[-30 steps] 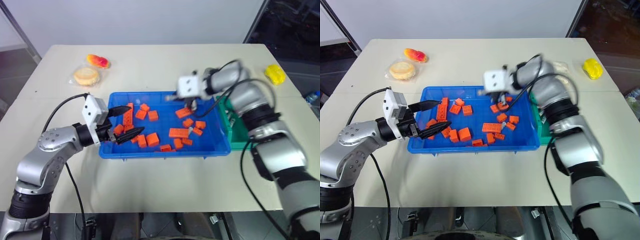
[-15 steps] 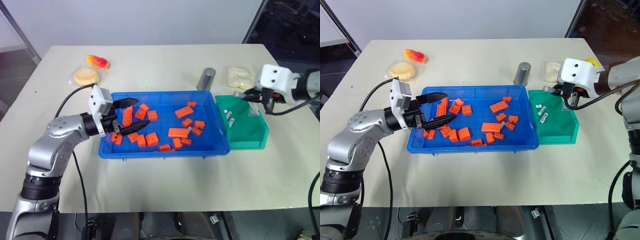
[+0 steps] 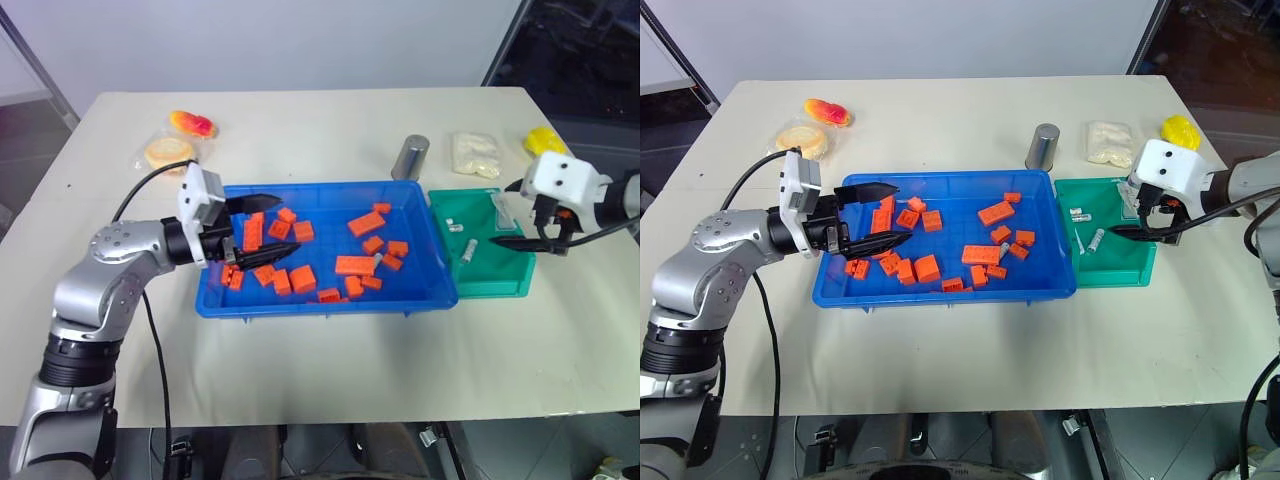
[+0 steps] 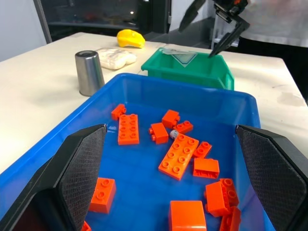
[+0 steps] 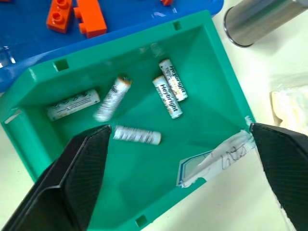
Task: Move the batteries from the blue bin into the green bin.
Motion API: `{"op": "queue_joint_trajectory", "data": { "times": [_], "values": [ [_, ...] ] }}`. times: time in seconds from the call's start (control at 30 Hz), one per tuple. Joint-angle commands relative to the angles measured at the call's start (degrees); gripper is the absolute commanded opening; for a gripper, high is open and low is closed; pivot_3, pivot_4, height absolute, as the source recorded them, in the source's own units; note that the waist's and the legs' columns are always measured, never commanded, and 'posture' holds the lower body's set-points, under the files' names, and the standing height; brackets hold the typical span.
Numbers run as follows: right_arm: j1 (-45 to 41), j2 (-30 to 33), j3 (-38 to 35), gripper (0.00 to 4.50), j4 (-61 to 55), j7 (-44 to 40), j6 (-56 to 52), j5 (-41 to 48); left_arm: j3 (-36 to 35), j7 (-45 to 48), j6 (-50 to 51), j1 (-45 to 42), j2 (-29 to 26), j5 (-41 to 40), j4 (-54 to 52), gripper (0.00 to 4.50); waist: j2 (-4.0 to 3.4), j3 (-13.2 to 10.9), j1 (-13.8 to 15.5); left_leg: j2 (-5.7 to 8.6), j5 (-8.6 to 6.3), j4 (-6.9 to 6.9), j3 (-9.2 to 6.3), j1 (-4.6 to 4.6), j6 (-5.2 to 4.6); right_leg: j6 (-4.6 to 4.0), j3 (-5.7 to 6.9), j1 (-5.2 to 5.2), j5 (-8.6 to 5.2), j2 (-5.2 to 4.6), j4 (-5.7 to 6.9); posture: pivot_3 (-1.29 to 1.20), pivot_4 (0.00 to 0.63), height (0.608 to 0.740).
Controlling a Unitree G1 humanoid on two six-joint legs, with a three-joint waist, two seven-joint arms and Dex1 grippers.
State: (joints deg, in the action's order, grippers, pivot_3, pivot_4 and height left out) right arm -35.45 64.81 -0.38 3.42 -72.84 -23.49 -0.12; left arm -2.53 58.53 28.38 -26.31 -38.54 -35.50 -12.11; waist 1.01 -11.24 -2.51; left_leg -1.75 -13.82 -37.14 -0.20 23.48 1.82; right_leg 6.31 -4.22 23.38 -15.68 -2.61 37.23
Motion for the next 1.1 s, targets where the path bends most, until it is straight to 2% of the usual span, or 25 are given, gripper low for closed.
{"op": "queue_joint_trajectory", "data": {
  "times": [0.03,0.13,0.23,0.37,0.67,0.9,1.1],
  "values": [
    [-7.4,-2.5,-0.4,4.46,-5.5,-0.4,-6.6,5.2,-2.1,0.5,0.0,-0.4,-1.3,-0.6,-0.8,4.5,-0.02,0.0,-0.2,0.0,0.0,0.0,0.01,0.0,0.0,0.0,-0.02,0.02,0.0,0.0,0.0,0.0,0.15,0.74],
    [-12.5,-8.7,1.8,4.46,-9.1,-0.2,-14.1,10.2,-3.7,0.5,1.1,0.2,-2.0,-1.8,-0.3,4.5,-0.02,0.0,-0.7,-0.07,0.0,0.0,-0.02,-0.03,0.0,0.0,-0.03,0.04,0.0,0.09,0.07,0.0,0.15,0.74],
    [-13.1,-12.4,4.4,4.46,-10.9,0.3,-16.9,12.1,-5.3,0.5,2.5,0.9,-2.5,-3.4,-0.7,4.5,0.01,0.0,-0.1,-0.08,0.0,0.02,-0.15,-0.01,0.0,-0.02,0.05,0.03,-0.01,0.12,0.1,0.0,0.15,0.74],
    [-11.9,-16.6,9.0,4.46,-10.8,0.1,-16.6,13.1,-8.3,1.0,5.9,3.8,-4.5,-6.8,-3.2,4.5,0.03,0.0,0.5,0.0,0.0,-0.02,-0.12,0.12,0.0,-0.01,0.07,0.04,0.0,-0.03,0.02,0.0,0.15,0.74],
    [-12.2,-22.4,16.9,4.46,-6.2,0.5,-15.0,11.6,-10.7,1.6,5.5,11.1,-10.6,-5.0,-6.9,4.5,0.03,0.0,0.1,-0.01,0.0,0.0,-0.1,0.11,0.0,-0.01,0.08,0.06,0.0,-0.01,0.0,0.0,0.15,0.74],
    [-11.2,-26.0,21.3,4.46,-3.7,2.1,-13.4,9.5,-11.9,-0.4,5.3,13.0,-10.2,-5.2,-8.7,4.5,0.03,0.0,0.1,-0.02,0.0,0.0,-0.11,0.11,0.0,-0.01,0.08,0.08,0.0,0.0,0.02,0.0,0.15,0.74],
    [-10.7,-27.5,23.0,4.46,1.5,3.8,-9.0,6.2,-11.7,-4.2,5.1,13.8,-7.4,-5.3,-10.0,4.5,0.04,0.0,0.1,0.0,0.0,-0.02,-0.1,0.11,0.0,0.0,0.08,0.06,0.0,-0.02,0.02,0.0,0.15,0.74]
  ]
}}
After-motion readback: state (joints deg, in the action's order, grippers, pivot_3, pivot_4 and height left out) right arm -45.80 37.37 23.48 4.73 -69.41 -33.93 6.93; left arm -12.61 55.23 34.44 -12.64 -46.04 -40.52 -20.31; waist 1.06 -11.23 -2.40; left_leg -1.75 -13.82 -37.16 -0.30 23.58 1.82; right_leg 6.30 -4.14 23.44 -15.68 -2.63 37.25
